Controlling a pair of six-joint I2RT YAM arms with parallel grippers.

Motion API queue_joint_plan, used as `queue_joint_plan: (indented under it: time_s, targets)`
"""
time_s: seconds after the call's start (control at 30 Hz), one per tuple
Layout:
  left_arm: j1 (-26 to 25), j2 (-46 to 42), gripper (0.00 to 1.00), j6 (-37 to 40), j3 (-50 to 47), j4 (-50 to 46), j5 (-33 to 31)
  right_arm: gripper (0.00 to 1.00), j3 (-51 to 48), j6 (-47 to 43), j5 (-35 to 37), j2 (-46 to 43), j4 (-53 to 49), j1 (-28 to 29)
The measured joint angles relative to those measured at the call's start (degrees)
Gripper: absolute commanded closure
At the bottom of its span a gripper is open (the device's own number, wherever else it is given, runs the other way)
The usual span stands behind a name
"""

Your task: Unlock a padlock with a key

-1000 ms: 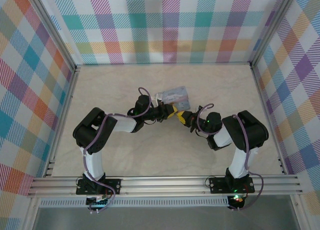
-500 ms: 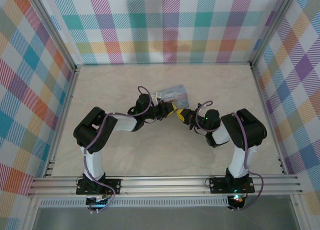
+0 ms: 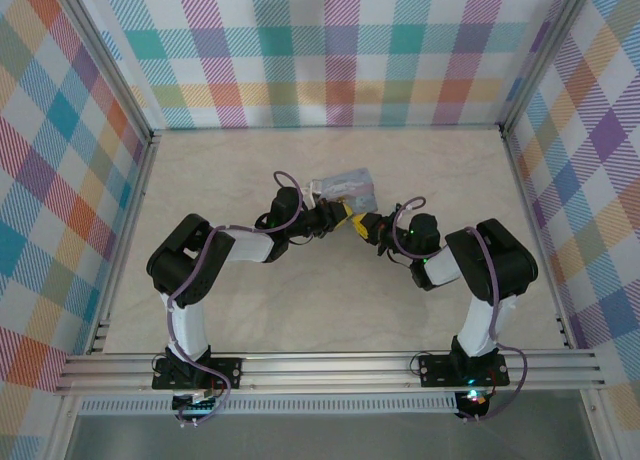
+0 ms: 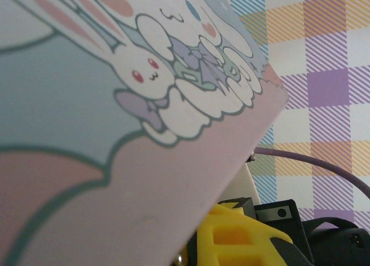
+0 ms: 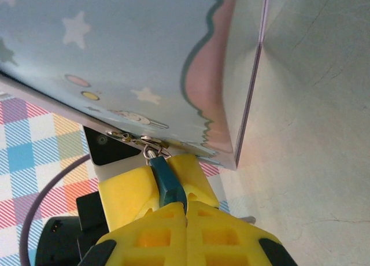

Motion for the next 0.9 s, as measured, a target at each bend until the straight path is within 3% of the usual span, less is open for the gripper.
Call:
queue_joint_plan:
  time_s: [0.17, 0.43, 0.77, 0.9]
  targets:
    - [0.0, 0.0, 1.0, 0.0, 0.0, 0.1, 0.0, 1.0, 0.0, 2.3, 0.0, 0.0, 0.0, 0.0]
    - [-0.2, -0.1, 1.0, 1.9, -0.1, -1.9, 0.5, 0.79, -0.6, 1.1, 0.2, 0.0, -0.9, 0.5]
    - [-1.9, -0.5, 1.0, 6.3, -1.3, -8.9, 5.8, 0.66, -10.1, -5.0, -1.8, -0.2, 2.2, 0.0]
    - [-2.4, -0.5, 1.0, 7.0, -1.4, -9.6, 7.5, 0.65, -13.2, -10.1, -2.6, -4.9, -2.4, -0.8]
